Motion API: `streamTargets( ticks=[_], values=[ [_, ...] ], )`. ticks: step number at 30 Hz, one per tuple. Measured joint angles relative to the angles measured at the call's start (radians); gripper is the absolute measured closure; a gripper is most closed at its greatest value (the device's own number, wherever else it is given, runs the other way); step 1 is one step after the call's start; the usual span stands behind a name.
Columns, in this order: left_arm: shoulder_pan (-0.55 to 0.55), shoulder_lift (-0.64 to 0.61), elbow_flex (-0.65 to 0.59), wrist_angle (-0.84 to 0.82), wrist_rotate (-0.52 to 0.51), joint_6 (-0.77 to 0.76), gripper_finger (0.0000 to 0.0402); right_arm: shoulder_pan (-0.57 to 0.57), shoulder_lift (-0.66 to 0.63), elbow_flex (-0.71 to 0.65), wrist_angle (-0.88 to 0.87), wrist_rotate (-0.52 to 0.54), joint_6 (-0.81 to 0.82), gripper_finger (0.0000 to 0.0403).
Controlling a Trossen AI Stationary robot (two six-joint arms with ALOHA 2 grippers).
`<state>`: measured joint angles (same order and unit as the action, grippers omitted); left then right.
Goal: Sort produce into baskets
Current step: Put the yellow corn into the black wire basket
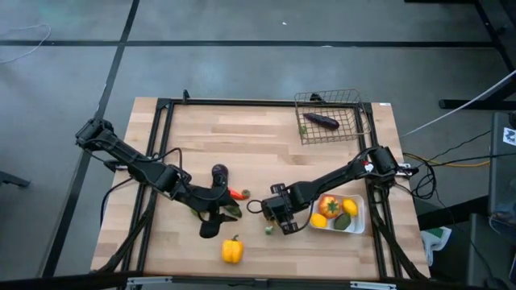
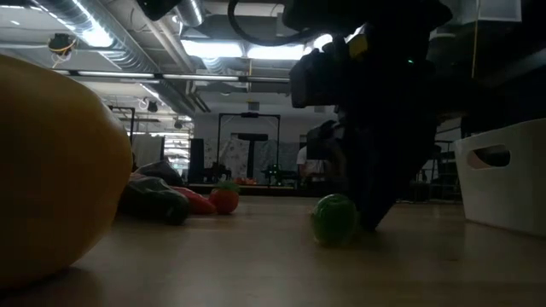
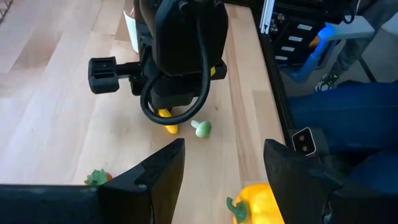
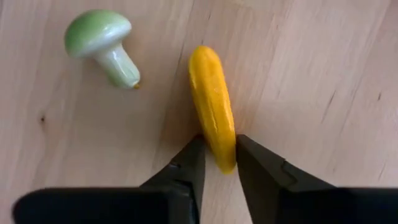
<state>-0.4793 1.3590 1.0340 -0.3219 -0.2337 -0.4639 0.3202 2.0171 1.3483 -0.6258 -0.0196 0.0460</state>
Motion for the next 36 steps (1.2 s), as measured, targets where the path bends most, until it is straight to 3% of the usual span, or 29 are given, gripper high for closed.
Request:
streamTargets(
  ticks=[9,18,24,32,36],
  values=[
    [0.000,0.000,0.000,0.000,0.000,-0.055,0.0188,-0.007,-0.046,-0.002,-0.045,0.004,-0.023,0.0365],
    [0.000,0.000,0.000,0.016,0.000,-0.058,0.0188,-0.096,-0.182,-0.002,-0.190,0.009,-0.051,0.0366],
    [0.000,0.000,0.000,0.019,0.000,-0.058,0.0188,-0.212,-0.285,-0.002,-0.314,0.027,-0.106,0.0366],
    [0.000,0.000,0.000,0.019,0.000,-0.062,0.0188,-0.416,-0.395,-0.002,-0.382,0.210,-0.180,0.0366],
    [0.000,0.000,0.000,0.018,0.000,-0.063,0.0188,-0.542,-0.434,-0.002,-0.404,0.245,-0.245,0.0365]
  ],
)
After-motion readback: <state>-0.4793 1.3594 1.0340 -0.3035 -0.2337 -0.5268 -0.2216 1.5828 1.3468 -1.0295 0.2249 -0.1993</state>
